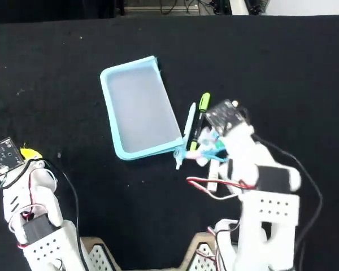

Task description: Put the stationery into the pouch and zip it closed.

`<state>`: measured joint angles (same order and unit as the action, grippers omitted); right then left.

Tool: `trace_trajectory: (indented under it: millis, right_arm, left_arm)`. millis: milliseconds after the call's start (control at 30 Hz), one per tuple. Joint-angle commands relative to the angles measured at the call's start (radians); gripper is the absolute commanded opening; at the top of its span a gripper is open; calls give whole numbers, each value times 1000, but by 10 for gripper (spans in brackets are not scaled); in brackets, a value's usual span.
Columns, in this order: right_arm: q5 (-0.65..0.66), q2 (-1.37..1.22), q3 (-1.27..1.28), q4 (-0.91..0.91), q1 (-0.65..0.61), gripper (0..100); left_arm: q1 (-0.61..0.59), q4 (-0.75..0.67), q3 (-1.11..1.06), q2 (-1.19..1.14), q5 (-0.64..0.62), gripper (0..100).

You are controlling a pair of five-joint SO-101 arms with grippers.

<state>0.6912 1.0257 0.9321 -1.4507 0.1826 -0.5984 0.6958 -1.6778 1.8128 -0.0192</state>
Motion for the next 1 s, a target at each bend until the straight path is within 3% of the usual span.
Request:
trace_trajectory:
  millis: [0, 267, 433, 567, 700, 967]
  right_arm:
    - [98, 53, 30, -66, 98, 21]
    - [272, 99, -7, -152, 203, 178]
    - [267, 124, -12, -135, -104, 179]
    - [222, 124, 33, 0, -313, 178]
    - [218, 122, 73, 137, -387, 178]
    - [262, 19, 140, 279, -393, 180]
  left_arm:
    - [-7, 6, -5, 9, -2, 33]
    - [-2, 3, -15, 9, -2, 33]
    - [-2, 3, -15, 9, -2, 33]
    - [-5, 5, -15, 9, -2, 33]
    - [-7, 5, -15, 9, -2, 33]
    - [-7, 5, -15, 9, -2, 33]
